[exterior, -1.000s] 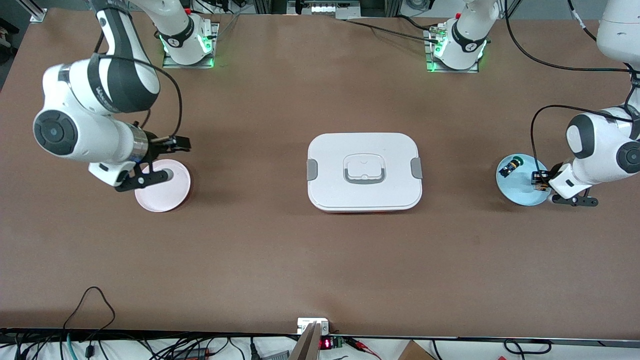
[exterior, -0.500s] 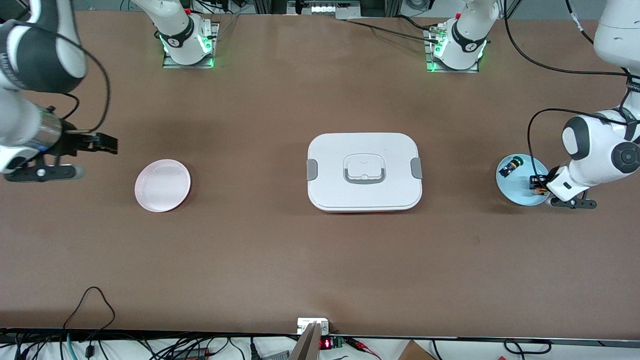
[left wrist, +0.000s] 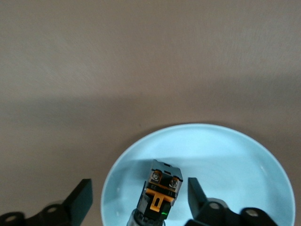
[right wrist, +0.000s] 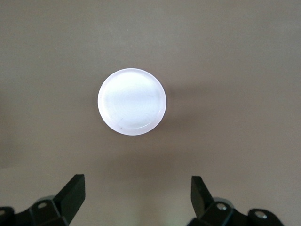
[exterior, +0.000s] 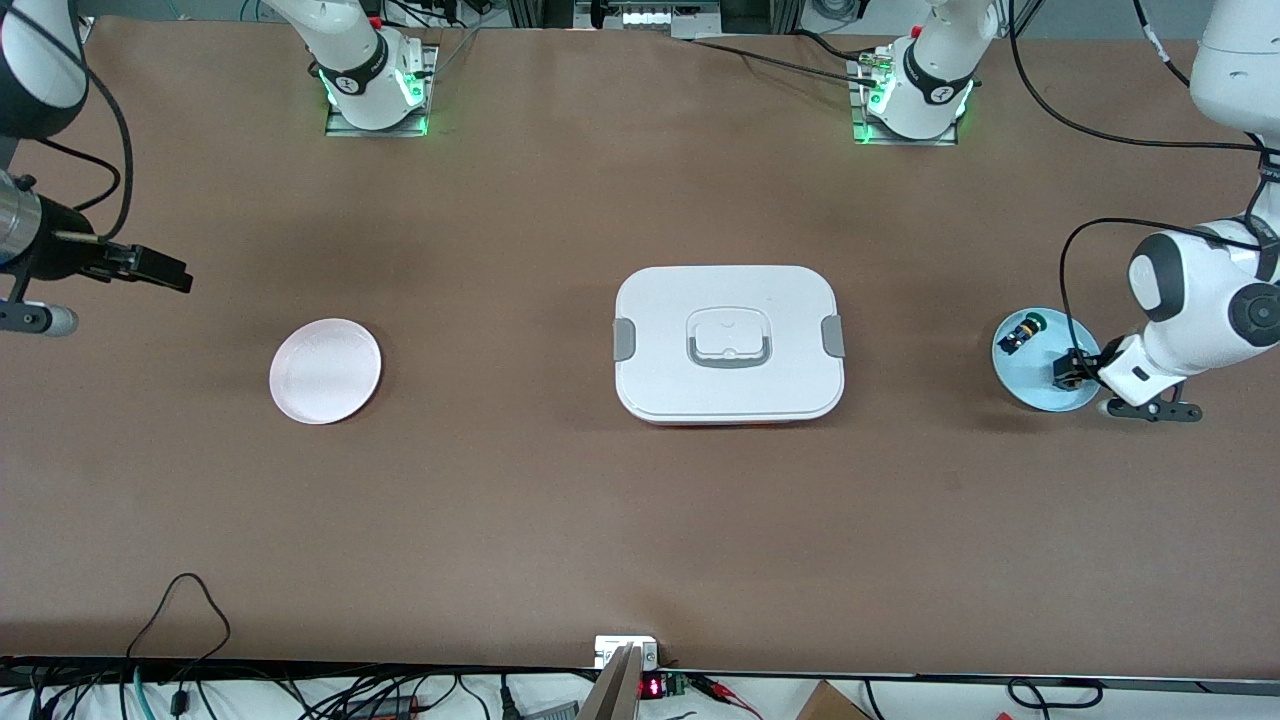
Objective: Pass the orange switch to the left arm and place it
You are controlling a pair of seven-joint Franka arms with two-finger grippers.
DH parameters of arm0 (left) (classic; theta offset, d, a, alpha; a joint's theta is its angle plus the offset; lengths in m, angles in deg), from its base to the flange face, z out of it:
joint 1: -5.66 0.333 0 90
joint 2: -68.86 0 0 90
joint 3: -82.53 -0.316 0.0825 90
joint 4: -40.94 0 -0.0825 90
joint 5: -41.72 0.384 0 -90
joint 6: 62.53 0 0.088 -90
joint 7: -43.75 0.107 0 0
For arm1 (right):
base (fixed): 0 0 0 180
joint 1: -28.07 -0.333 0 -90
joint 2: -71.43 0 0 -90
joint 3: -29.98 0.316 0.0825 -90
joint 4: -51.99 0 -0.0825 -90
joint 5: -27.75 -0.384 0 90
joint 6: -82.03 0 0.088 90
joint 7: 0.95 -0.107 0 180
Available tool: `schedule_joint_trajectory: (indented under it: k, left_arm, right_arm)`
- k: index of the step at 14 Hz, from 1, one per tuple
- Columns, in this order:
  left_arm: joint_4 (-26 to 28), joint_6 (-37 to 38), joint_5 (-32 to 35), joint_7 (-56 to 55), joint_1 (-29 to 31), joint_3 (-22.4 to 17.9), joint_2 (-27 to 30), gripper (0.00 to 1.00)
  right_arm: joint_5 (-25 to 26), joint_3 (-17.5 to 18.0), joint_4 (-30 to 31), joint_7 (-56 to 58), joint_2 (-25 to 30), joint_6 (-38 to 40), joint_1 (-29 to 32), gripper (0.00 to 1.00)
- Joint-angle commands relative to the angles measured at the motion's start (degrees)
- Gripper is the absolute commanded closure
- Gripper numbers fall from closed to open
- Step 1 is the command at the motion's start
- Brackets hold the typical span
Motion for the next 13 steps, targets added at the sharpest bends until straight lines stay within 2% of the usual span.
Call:
schedule_joint_trajectory:
  k: [1,3,5,8,10,13]
  left_arm:
    - [-1.51,6.15,0.72,0.08,-3.05,0.03,6.46,0.0]
    - [-7.12,16.52,-1.02,-1.41,-5.96,0.29,9.54,0.0]
    - [-11.08,23.13,-6.56,-3.26,-8.08,0.21,12.97,0.0]
    - [-12.41,28.85,-9.99,-5.53,-11.24,0.03,19.73,0.0]
    - [-13.64,35.69,-10.53,-10.62,-14.83,-1.1,23.78,0.0]
    - [-16.1,41.34,-10.44,-15.57,-18.88,-1.55,26.87,0.0]
  right_arm:
    - [1.19,-0.44,8.92,4.03,5.18,-6.4,-0.26,0.0]
    - [0.49,-0.53,9.3,3.77,6.16,-5.64,-0.09,0.0]
    - [0.49,-0.88,8.51,3.94,6.69,-4.14,0.0,0.0]
    - [0.31,-0.88,6.93,4.65,6.34,-3.88,0.09,0.0]
    - [0.4,-0.71,6.58,4.65,6.25,-3.0,-0.17,0.0]
    - [0.49,-0.36,5.88,3.77,5.37,-3.61,-0.35,0.0]
